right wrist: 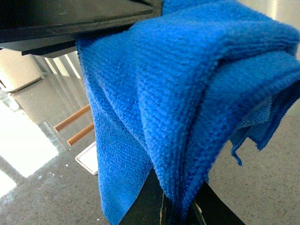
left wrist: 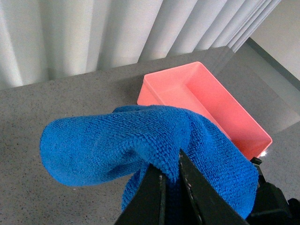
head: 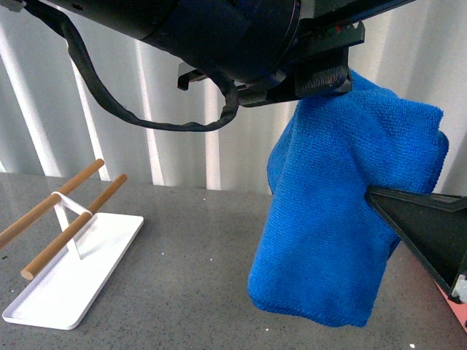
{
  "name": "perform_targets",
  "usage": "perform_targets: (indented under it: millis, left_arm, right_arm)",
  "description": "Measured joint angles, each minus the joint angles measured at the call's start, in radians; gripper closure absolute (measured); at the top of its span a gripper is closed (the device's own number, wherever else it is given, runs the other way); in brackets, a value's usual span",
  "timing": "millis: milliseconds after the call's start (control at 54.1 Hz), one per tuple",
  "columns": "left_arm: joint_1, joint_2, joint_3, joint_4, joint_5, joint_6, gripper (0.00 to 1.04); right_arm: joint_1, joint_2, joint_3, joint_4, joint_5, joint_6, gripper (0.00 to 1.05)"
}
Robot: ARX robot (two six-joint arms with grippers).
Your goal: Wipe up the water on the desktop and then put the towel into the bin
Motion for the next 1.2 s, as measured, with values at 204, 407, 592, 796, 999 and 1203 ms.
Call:
perform_targets:
  millis: [204, 407, 592, 796, 999, 1203]
  left_arm:
    - [0.062, -0.004, -0.023, 0.002, 0.031, -0.004, 0.75]
    - [0.174, -0.022, -0.058, 0.014, 0.069, -0.01, 0.44]
    - [0.33, -0.055, -0.128, 0.023, 0.128, 0.013, 0.13]
    - [0.57, -0.196, -0.374, 0.064, 0.263, 0.169, 0.07]
    - [0.777, -0.264, -0.538, 0.057, 0.402, 0.291, 0.07]
    - [0.878, -0.256, -0.771, 0.51, 0.135, 0.262, 0.24]
  right_arm:
    - [-0.065, -0.031, 0.006, -0.047, -0.024, 0.01, 1.01]
    - [-0.116, -0.035, 0.017, -0.061, -0.034, 0.024, 1.01]
    - [-0.139, -0.035, 0.018, -0.078, -0.039, 0.033, 1.01]
    - [-0.17, -0.033, 0.018, -0.091, -0.043, 0.034, 1.01]
    - [-0.181, -0.023, 0.018, -0.104, -0.043, 0.034, 1.01]
    - [-0.174, -0.023, 0.018, -0.119, -0.043, 0.027, 1.01]
